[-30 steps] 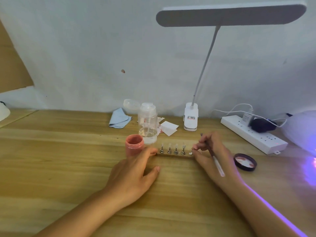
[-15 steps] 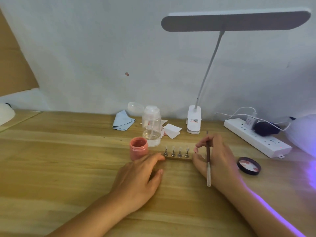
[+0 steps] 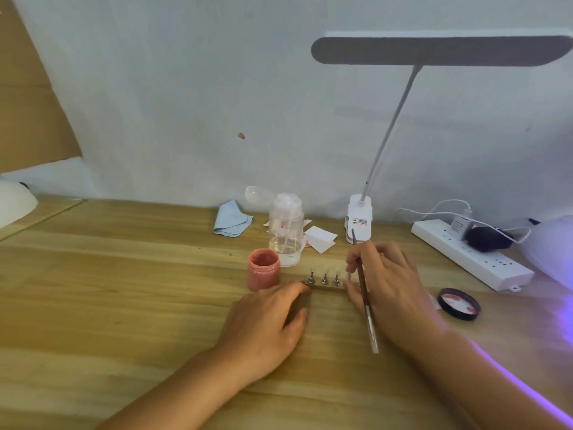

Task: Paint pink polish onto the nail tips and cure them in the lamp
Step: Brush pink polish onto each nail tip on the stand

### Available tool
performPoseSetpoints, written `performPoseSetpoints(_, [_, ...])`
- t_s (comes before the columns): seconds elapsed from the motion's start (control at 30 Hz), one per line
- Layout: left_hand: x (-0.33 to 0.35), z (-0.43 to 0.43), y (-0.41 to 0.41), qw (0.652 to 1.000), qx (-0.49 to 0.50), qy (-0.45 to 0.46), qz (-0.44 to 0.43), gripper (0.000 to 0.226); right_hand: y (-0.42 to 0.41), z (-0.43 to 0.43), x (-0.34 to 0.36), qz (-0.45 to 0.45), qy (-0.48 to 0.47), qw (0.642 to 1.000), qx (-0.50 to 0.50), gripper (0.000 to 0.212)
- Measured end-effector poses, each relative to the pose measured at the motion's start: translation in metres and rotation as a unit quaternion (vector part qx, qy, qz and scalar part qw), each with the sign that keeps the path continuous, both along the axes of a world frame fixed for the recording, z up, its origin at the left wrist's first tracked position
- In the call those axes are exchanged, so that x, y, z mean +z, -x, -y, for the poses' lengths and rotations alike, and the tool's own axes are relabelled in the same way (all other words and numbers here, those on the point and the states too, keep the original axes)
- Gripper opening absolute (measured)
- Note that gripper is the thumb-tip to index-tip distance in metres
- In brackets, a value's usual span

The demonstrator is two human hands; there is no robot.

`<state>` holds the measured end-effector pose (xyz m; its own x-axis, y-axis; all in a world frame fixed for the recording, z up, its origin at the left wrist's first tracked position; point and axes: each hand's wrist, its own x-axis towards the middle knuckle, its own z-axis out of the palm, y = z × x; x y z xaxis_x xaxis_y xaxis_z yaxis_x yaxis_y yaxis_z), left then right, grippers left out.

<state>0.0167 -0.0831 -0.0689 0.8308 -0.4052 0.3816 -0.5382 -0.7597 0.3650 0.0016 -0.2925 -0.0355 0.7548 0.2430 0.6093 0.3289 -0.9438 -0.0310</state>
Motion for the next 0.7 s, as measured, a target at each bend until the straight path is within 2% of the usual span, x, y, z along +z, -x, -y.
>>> performPoseSetpoints(0.07, [0.001,0.000,0.001,1.000,-0.002,0.002,0.003,0.035,0.010,-0.002,0.002,0.024,-0.011,1.000,0.007,0.028])
performPoseSetpoints(0.2, [0.002,0.000,0.002,1.000,-0.003,0.015,0.013,0.038,0.034,-0.017,-0.002,0.061,-0.113,0.991,0.025,0.034])
performPoseSetpoints(0.3, [0.003,0.001,0.005,0.998,-0.035,0.042,0.028,0.042,0.043,-0.035,-0.009,0.046,-0.208,0.977,0.028,0.039])
performPoseSetpoints(0.37, [0.005,0.003,0.009,0.994,-0.079,0.075,0.005,0.041,0.044,-0.044,-0.015,0.028,-0.251,0.967,0.028,0.042])
performPoseSetpoints(0.53, [0.005,0.005,-0.001,0.971,-0.124,0.191,-0.072,0.021,0.043,-0.051,-0.018,-0.004,-0.273,0.962,0.031,0.034])
performPoseSetpoints(0.63, [0.004,0.002,-0.004,0.973,-0.110,0.173,-0.101,0.005,0.045,-0.052,-0.016,-0.016,-0.289,0.957,0.039,0.033])
performPoseSetpoints(0.7, [0.003,0.001,-0.004,0.980,-0.079,0.148,-0.103,0.005,0.048,-0.053,-0.014,-0.024,-0.341,0.938,0.054,0.030])
